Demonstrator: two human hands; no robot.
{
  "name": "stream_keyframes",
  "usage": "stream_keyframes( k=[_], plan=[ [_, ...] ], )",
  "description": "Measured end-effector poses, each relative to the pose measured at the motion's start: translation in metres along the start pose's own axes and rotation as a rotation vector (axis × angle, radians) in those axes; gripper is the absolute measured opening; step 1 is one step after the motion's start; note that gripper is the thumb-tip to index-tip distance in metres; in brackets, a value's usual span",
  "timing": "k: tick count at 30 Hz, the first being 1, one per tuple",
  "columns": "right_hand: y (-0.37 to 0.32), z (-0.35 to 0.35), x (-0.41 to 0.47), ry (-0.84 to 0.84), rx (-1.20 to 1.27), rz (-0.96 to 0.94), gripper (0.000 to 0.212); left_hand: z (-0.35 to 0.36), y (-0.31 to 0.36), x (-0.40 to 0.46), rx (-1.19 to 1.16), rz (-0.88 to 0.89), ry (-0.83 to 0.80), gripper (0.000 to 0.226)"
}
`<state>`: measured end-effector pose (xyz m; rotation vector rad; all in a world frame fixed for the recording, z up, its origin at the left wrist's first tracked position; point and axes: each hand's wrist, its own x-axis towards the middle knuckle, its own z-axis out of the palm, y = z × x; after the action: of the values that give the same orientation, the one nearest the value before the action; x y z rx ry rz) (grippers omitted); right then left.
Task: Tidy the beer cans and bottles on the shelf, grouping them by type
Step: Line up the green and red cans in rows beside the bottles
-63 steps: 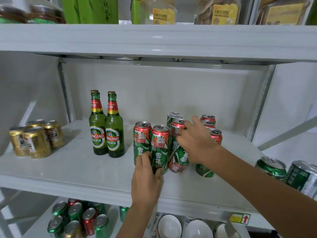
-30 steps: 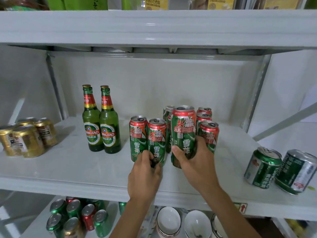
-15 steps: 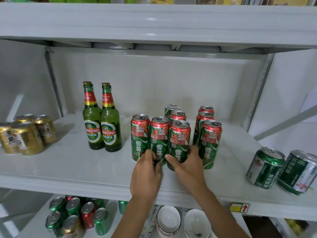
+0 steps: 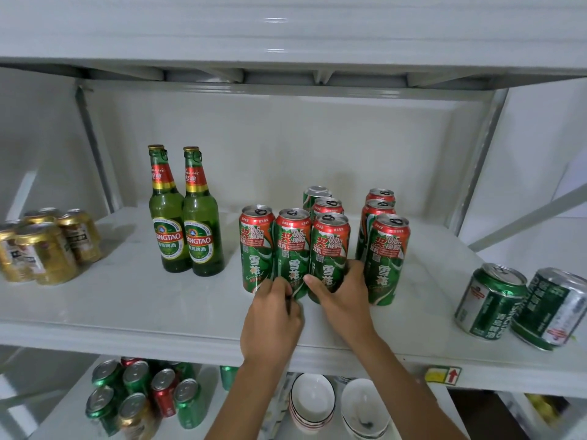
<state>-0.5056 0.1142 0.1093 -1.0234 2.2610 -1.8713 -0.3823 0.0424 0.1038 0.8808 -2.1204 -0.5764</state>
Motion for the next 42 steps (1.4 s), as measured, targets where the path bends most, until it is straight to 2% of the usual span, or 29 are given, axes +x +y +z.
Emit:
stream_keyframes(
  k=[4, 8, 10, 11, 13, 15, 16, 18, 19, 21, 24, 27, 34, 39, 42],
  plan=[
    [0.0, -0.002, -0.001, -0.028, 0.009, 0.009, 0.082, 0.0, 0.001, -0.002, 0.017, 0.008, -0.008, 0.004],
    [-0.004, -0.013, -0.012, -0.105, -0.012, -0.016, 0.072, 0.0, -0.001, -0.004, 0.022, 0.012, 0.01, 0.007],
    [-0.009, -0.027, -0.027, -0.089, -0.019, -0.02, 0.065, 0.0, -0.003, -0.005, 0.02, 0.034, 0.02, 0.007],
    [-0.011, -0.038, -0.035, -0.026, -0.017, -0.034, 0.055, 0.0, -0.005, -0.005, 0.021, 0.047, 0.025, 0.007],
    [-0.018, -0.064, -0.046, 0.208, 0.006, -0.109, 0.032, 0.001, -0.006, -0.005, 0.021, 0.065, 0.036, 0.007],
    [-0.017, -0.087, -0.038, 0.396, 0.02, -0.132, 0.03, 0.001, -0.004, -0.005, 0.027, 0.069, 0.045, 0.006],
    [-0.016, -0.095, -0.03, 0.397, 0.006, -0.102, 0.039, 0.002, -0.004, -0.005, 0.034, 0.067, 0.047, 0.006],
    [-0.008, -0.104, -0.009, 0.25, -0.053, 0.05, 0.07, 0.001, -0.003, -0.006, 0.043, 0.057, 0.041, 0.007],
    [-0.005, -0.105, -0.001, 0.155, -0.083, 0.11, 0.078, 0.001, -0.003, -0.006, 0.042, 0.055, 0.039, 0.006],
    [0.0, -0.105, 0.008, 0.022, -0.117, 0.126, 0.07, 0.0, -0.003, -0.006, 0.046, 0.06, 0.04, 0.006],
    [0.005, -0.104, 0.011, 0.018, -0.137, 0.079, 0.06, 0.0, -0.003, -0.006, 0.057, 0.064, 0.039, 0.007],
    [0.004, -0.104, 0.011, 0.012, -0.156, 0.073, 0.059, 0.0, -0.003, -0.006, 0.055, 0.061, 0.038, 0.008],
    [0.0, -0.098, 0.012, -0.12, -0.092, 0.103, 0.061, 0.0, -0.004, -0.007, 0.033, 0.066, 0.034, 0.01],
    [0.005, -0.1, 0.016, -0.19, -0.092, 0.086, 0.061, 0.001, -0.004, -0.007, 0.062, 0.166, 0.023, 0.01],
    [0.004, -0.105, 0.017, -0.255, -0.043, 0.084, 0.059, -0.001, -0.007, -0.009, -0.001, 0.225, 0.011, 0.016]
  ],
)
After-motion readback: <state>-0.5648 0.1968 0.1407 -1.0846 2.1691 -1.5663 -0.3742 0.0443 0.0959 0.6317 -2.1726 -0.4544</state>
